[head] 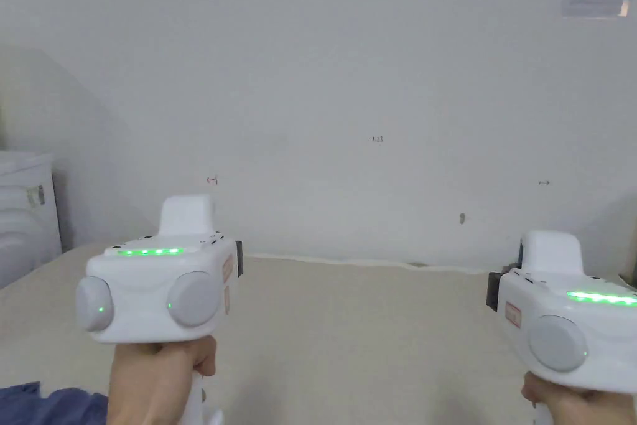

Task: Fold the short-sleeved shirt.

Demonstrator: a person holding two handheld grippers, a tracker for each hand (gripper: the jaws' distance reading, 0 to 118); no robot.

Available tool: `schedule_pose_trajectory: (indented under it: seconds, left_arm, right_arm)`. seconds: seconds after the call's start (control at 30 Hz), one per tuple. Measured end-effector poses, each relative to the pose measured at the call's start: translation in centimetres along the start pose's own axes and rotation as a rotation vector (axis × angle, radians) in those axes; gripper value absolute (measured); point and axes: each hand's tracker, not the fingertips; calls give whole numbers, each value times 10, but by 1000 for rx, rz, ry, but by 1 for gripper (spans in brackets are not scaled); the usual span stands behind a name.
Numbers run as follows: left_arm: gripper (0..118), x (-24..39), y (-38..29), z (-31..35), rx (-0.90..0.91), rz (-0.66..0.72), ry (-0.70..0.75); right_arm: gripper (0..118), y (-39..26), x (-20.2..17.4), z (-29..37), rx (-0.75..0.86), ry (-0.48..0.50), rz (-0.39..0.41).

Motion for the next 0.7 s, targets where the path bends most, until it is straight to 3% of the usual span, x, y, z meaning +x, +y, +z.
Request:
schedule_pose_trajectory:
  seconds: [0.47,0.7]
  left_arm:
    - [0,-171,-38,62,-68,69,359]
    - [0,-214,-62,69,-130,120,400]
  right_arm:
    - [0,-34,-177,-16,-6,325,109]
    - [0,-58,-222,-32,-43,401,112]
